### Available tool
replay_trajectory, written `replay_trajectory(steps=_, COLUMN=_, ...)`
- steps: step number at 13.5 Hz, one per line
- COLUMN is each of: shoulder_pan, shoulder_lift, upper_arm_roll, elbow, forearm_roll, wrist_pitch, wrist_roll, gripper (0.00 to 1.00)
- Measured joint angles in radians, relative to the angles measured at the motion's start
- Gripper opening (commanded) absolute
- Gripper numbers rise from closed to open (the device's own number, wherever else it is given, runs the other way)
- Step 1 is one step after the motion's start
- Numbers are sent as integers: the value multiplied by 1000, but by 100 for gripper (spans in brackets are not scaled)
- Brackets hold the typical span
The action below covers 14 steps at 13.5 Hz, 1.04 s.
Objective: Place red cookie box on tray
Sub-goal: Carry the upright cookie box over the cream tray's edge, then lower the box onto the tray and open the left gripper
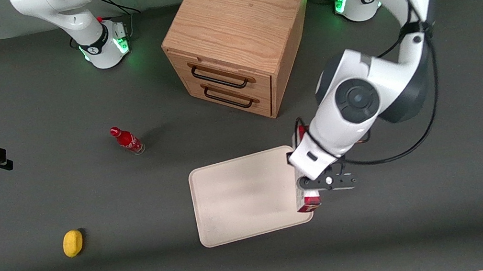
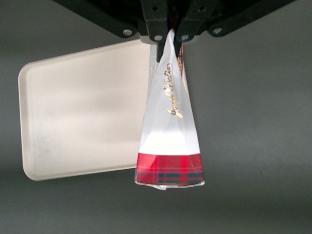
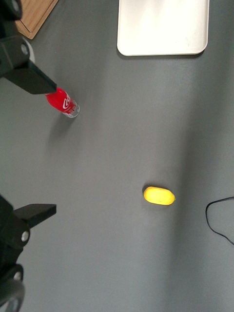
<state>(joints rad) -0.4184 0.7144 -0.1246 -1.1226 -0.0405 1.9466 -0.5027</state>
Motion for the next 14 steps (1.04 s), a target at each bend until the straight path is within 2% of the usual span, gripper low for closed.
replay_trajectory(steps=5, shoulder_pan=-21, shoulder_lift=162, upper_arm_roll=0, elbow=67, forearm_roll=10, wrist_pitch=67, wrist_roll=-174, gripper=0)
replay_trajectory(steps=10, shoulder_pan=-51, shoulder_lift=217, upper_arm_roll=1, elbow=72, forearm_roll=93, wrist_pitch=70, wrist_roll=-251, gripper=0)
replay_trajectory(steps=14, shoulder_pan=-51, shoulder_lift=232, upper_arm_roll=2, elbow=72, forearm_roll=106, wrist_pitch=72, wrist_roll=-267, gripper=0)
